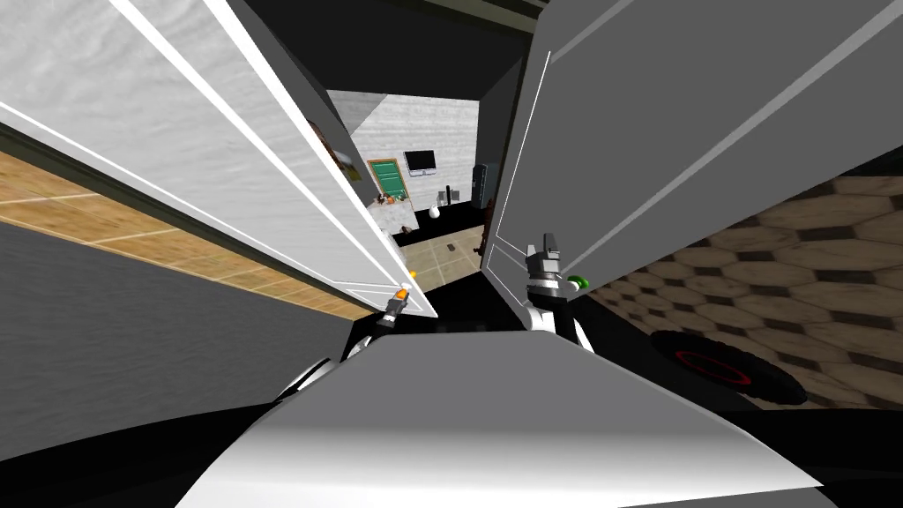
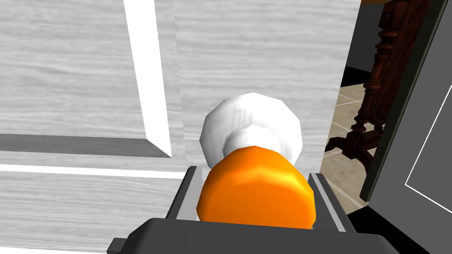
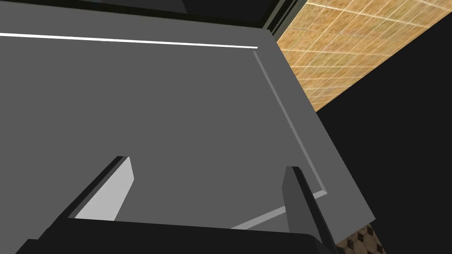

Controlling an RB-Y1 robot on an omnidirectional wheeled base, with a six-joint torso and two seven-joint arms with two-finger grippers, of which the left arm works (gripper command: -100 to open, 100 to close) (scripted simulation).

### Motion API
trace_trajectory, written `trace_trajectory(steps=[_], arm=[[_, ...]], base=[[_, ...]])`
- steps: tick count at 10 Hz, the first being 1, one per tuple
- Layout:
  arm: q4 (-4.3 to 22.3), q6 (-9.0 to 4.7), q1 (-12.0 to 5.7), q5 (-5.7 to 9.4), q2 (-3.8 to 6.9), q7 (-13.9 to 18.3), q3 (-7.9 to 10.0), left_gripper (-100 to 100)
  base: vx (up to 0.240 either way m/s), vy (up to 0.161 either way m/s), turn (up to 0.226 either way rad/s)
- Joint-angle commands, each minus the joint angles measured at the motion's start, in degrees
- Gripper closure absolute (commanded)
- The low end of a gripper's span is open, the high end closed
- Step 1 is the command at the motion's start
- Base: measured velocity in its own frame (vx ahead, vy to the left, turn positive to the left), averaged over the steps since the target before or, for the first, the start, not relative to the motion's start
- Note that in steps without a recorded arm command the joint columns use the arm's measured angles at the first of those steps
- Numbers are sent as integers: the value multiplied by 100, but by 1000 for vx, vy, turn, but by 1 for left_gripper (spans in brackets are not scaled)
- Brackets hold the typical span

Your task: Pull the door open

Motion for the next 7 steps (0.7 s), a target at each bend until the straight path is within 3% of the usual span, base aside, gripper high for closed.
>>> trace_trajectory(steps=[1, 3, 4, 5, 6, 7], arm=[[74, -190, 41, -20, 64, 76, -46, 100], [109, -357, 120, -43, 131, 146, -101, 100], [109, -357, 120, -43, 131, 146, -101, 100], [126, -442, 160, -54, 165, 181, -129, 100], [102, -365, 157, -59, 138, 156, -130, 100], [164, -478, 192, -77, 154, 187, -144, 100]], base=[[-138, 66, -108], [-147, 62, -95], [-95, 51, -31], [-96, 39, -64], [-50, 20, -23], [-146, 57, -182]])
